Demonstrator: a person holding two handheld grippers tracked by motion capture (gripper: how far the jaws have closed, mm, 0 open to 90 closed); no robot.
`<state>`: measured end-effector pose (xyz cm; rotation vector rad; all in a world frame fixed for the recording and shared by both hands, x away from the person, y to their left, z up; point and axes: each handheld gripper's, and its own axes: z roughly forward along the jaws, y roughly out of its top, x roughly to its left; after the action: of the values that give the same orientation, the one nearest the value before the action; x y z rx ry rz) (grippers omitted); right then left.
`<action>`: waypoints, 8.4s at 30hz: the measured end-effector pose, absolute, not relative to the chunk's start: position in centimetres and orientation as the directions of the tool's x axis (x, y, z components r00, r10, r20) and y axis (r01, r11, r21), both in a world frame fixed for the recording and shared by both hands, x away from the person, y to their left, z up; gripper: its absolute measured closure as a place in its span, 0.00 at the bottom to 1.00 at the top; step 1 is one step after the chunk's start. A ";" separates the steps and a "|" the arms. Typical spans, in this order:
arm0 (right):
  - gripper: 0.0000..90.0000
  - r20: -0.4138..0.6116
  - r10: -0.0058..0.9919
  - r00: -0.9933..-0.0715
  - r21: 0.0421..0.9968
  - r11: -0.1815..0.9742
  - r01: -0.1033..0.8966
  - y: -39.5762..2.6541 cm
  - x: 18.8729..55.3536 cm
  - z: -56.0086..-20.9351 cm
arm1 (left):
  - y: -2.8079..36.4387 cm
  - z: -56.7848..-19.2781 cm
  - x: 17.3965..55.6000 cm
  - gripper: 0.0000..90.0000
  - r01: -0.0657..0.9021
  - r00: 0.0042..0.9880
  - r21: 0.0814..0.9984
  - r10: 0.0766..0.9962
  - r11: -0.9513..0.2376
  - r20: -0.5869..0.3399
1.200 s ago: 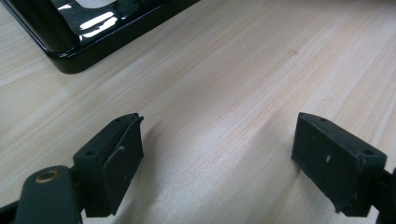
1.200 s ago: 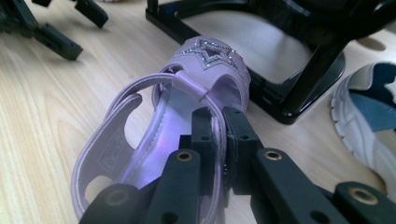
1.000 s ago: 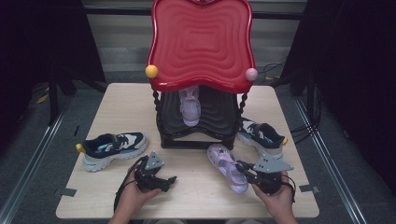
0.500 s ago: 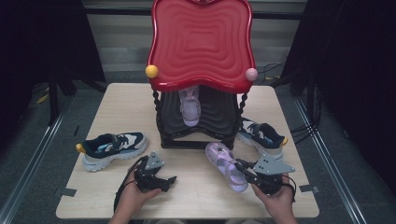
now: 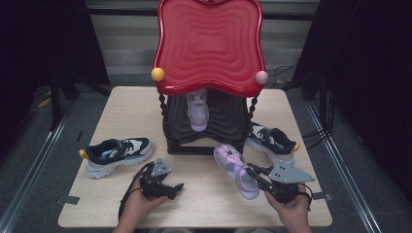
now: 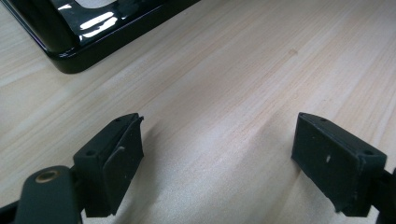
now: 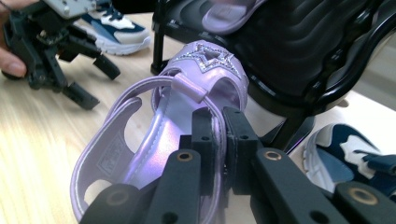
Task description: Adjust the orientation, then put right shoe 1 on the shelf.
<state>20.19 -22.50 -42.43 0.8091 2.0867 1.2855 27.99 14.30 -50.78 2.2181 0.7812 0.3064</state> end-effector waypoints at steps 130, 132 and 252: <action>0.93 -0.192 0.964 -0.182 0.965 0.219 0.143 -13.7 34.2 -40.0 | 14.3 -50.8 28.0 0.17 0.438 0.786 0.727 0.618 -0.529 -0.024; 0.93 -0.191 0.965 -0.179 0.965 0.218 0.143 -13.7 34.2 -40.1 | 14.3 -50.8 28.0 0.17 0.439 0.786 0.727 0.618 -0.528 -0.025; 0.22 -0.036 0.746 -0.664 0.896 0.318 0.309 -17.2 28.4 -41.4 | 14.3 -50.8 28.0 0.17 0.437 0.789 0.726 0.614 -0.531 -0.025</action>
<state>28.40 -17.17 -41.39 0.9328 2.1423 1.3079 27.98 14.27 -50.81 2.2167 0.7744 0.3006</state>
